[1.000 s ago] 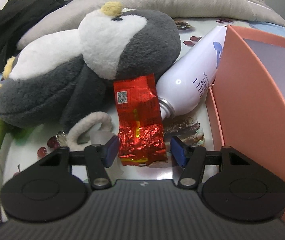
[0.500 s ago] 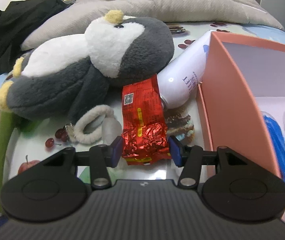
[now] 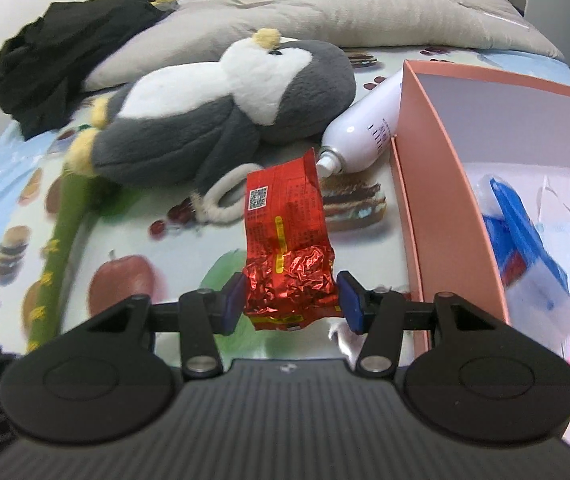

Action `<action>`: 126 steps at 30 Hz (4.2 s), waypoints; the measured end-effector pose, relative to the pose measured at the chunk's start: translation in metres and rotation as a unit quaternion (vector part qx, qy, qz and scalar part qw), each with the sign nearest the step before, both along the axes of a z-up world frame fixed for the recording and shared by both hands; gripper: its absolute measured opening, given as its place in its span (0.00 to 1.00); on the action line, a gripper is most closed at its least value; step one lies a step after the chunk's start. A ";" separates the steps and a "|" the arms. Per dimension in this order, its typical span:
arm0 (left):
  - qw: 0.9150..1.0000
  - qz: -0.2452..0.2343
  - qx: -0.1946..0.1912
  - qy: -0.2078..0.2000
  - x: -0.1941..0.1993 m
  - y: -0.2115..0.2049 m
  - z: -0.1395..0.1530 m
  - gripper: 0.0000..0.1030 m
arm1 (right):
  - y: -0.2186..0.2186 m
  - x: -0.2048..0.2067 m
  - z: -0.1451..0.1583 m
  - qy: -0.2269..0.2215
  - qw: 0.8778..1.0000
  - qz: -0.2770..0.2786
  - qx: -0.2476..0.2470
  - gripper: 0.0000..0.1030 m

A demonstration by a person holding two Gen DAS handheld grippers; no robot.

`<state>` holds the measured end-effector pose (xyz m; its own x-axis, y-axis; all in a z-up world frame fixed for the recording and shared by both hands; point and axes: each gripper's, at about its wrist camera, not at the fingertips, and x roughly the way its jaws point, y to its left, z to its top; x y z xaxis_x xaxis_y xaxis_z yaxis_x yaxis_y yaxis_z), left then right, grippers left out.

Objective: Organize soft objects
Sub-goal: 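Lift the white towel and red tea packet and carry them over the pink box, then open both grippers to drop the towel and tea packet into the box, then withdraw both tools from the box and back away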

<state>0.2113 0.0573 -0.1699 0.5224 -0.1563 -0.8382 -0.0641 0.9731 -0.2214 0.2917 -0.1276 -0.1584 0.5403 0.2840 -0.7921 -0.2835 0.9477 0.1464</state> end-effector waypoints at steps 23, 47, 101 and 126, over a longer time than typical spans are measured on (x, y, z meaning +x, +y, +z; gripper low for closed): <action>0.999 0.037 0.002 -0.031 -0.071 -0.018 0.037 0.14 | -0.030 -0.108 0.040 0.001 0.999 0.008 0.048 0.51; 0.989 -0.037 -0.021 -0.144 -0.009 -0.078 0.157 0.14 | -0.104 -0.106 0.138 -0.131 0.987 -0.054 0.072 0.51; 0.978 -0.181 -0.004 -0.102 0.099 -0.214 0.140 0.42 | -0.211 -0.066 0.108 -0.083 0.983 -0.154 0.047 0.62; 0.976 -0.115 0.007 -0.185 -0.012 -0.121 0.174 0.42 | -0.142 -0.129 0.142 -0.186 0.975 -0.092 0.074 0.62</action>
<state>0.1996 -0.0635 0.0037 0.7416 -0.2948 -0.6026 0.2381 0.9555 -0.1743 0.1630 -0.2698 -0.0160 0.8351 0.2510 -0.4894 -0.1694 0.9639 0.2053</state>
